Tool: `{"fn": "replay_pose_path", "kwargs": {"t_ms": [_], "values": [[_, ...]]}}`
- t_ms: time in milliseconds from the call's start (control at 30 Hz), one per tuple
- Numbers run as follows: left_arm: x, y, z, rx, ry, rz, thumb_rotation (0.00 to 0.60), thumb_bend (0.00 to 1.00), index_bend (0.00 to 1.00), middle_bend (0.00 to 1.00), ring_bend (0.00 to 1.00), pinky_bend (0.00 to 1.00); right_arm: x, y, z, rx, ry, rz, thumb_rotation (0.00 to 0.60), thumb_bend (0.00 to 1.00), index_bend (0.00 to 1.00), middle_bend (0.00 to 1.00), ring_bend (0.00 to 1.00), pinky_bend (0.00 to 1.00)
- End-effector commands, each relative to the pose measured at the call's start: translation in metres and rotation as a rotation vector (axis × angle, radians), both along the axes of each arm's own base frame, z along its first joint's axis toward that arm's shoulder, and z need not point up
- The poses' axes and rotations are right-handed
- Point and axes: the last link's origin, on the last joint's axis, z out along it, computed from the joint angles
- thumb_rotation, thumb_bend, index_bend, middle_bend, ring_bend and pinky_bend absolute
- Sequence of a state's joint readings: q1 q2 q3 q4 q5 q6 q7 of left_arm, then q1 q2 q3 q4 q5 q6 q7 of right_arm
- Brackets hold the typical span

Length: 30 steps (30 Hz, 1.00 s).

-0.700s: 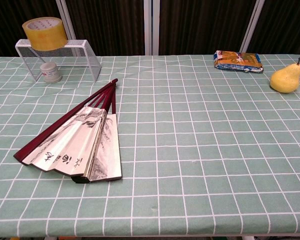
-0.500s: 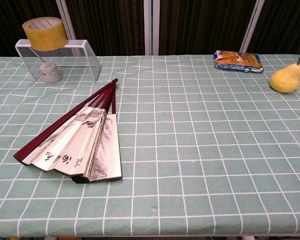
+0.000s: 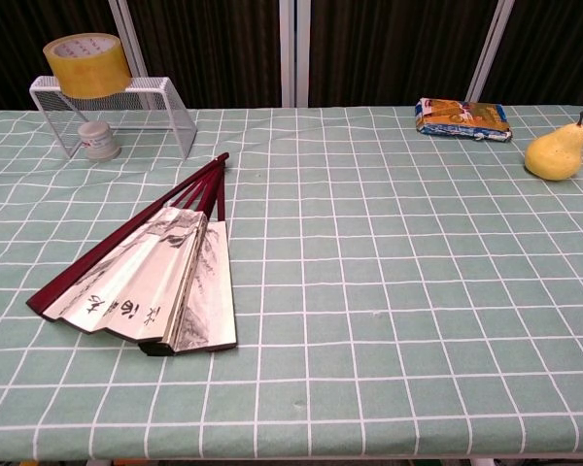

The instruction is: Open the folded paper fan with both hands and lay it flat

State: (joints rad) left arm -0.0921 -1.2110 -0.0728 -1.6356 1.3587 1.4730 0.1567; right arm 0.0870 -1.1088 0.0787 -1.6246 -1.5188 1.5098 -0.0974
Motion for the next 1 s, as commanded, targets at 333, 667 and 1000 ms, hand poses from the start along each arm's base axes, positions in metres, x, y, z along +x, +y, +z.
{"fn": "replay_pose_path", "kwargs": {"t_ms": [333, 667, 1000], "values": [[0.045, 0.081, -0.032, -0.151, -0.196, -0.260, 0.600, 0.21, 0.28, 0.29, 0.19, 0.18, 0.011, -0.009, 0.007, -0.002, 0.004, 0.051, 0.555, 0.18, 0.00, 0.00, 0.00, 0.00], [0.088, 0.173, -0.101, -0.477, -0.335, -0.267, 0.600, 0.38, 0.27, 0.32, 0.24, 0.21, 0.017, -0.010, 0.007, 0.011, -0.005, 0.073, 0.555, 0.23, 0.00, 0.00, 0.00, 0.00], [0.100, 0.216, -0.153, -0.580, -0.288, -0.144, 0.600, 0.38, 0.23, 0.32, 0.24, 0.21, 0.016, -0.010, 0.010, 0.001, -0.009, 0.057, 0.555, 0.24, 0.00, 0.00, 0.00, 0.00]]}}
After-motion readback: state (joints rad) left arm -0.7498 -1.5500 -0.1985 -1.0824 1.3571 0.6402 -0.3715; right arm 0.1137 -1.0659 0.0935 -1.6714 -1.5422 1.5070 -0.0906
